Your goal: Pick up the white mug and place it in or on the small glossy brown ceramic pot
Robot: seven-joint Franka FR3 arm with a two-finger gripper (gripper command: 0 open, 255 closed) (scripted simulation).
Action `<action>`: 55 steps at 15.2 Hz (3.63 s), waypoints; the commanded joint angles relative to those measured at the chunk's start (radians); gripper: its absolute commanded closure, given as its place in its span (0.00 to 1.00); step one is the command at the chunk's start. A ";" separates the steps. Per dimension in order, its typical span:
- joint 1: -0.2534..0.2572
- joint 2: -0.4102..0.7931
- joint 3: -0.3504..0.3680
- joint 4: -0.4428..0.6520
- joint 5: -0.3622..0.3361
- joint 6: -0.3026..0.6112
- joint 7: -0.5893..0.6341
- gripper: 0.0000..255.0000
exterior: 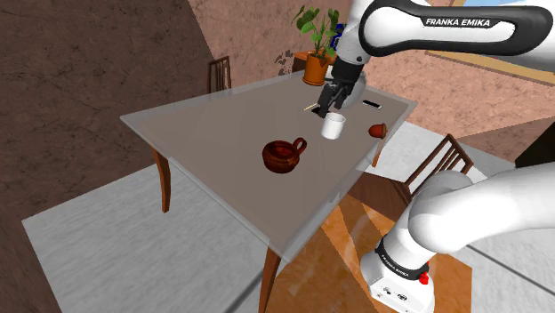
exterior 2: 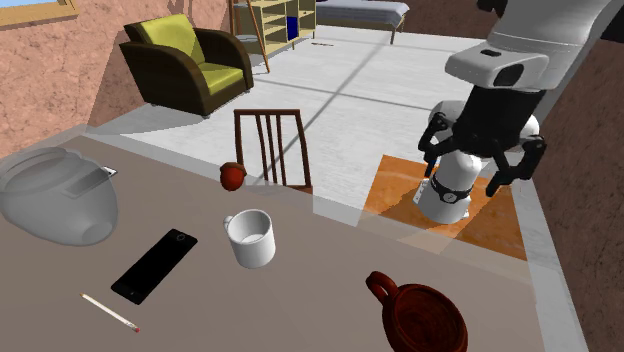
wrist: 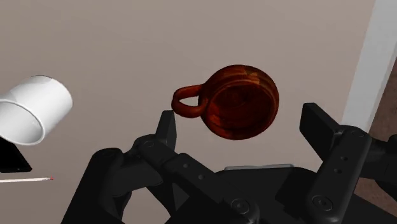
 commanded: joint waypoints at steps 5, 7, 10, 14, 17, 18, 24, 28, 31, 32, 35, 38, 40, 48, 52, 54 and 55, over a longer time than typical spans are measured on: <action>-0.040 0.134 -0.104 0.015 -0.034 0.130 -0.088 0.00; -0.051 0.185 -0.139 0.027 -0.038 0.172 -0.118 0.00; -0.063 0.268 -0.190 0.054 -0.036 0.231 -0.167 0.00; -0.076 0.389 -0.258 0.107 -0.013 0.303 -0.239 0.00; -0.085 0.487 -0.305 0.158 0.023 0.349 -0.300 0.00; -0.088 0.522 -0.320 0.177 0.039 0.363 -0.322 0.00; -0.125 0.740 -0.385 0.317 0.169 0.419 -0.467 0.00; -0.178 0.894 -0.397 0.435 0.272 0.429 -0.561 0.00; -0.184 0.913 -0.391 0.431 0.285 0.451 -0.570 0.00; -0.186 0.922 -0.389 0.428 0.291 0.461 -0.574 0.00; -0.191 0.948 -0.382 0.420 0.310 0.493 -0.587 0.00; -0.194 0.963 -0.378 0.416 0.321 0.509 -0.594 0.00; -0.194 0.963 -0.378 0.416 0.321 0.509 -0.594 0.00; -0.194 0.963 -0.378 0.416 0.320 0.509 -0.594 1.00; -0.194 0.963 -0.378 0.416 0.320 0.509 -0.594 1.00; -0.194 0.963 -0.378 0.416 0.321 0.509 -0.594 1.00; -0.192 0.955 -0.380 0.421 0.315 0.498 -0.589 1.00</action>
